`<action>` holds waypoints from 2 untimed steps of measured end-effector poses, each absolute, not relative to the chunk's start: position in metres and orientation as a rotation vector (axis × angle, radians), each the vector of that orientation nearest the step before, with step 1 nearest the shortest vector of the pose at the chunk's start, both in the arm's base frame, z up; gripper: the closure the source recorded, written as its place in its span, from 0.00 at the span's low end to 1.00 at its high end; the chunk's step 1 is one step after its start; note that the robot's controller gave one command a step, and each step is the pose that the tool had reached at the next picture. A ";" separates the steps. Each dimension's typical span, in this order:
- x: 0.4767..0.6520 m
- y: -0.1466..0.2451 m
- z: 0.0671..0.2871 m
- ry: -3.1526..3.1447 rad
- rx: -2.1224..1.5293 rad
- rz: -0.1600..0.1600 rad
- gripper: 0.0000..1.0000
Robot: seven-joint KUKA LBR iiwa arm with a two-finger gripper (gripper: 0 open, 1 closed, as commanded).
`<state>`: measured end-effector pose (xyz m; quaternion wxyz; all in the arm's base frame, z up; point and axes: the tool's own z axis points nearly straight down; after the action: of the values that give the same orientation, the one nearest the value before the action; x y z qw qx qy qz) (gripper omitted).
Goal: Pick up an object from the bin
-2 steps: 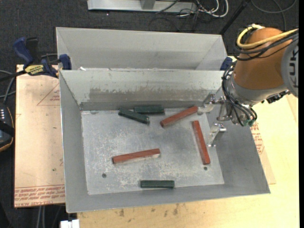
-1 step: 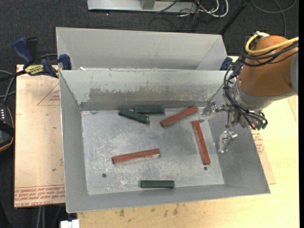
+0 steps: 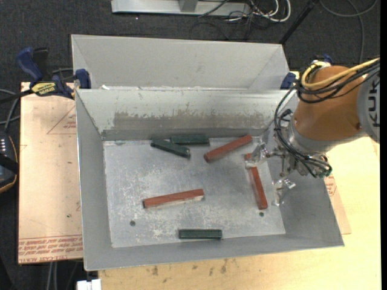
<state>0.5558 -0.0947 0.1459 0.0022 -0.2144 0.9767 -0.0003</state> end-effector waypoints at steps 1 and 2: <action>0.587 -0.092 0.120 3.001 -0.922 0.000 0.00; 0.595 -0.119 0.092 2.828 -1.349 0.000 0.00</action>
Offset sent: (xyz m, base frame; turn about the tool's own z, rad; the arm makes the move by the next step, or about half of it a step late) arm 0.0173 -0.0561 -0.0759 -0.5506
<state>0.5950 -0.1186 0.0919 0.0040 -0.4304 0.9026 -0.0001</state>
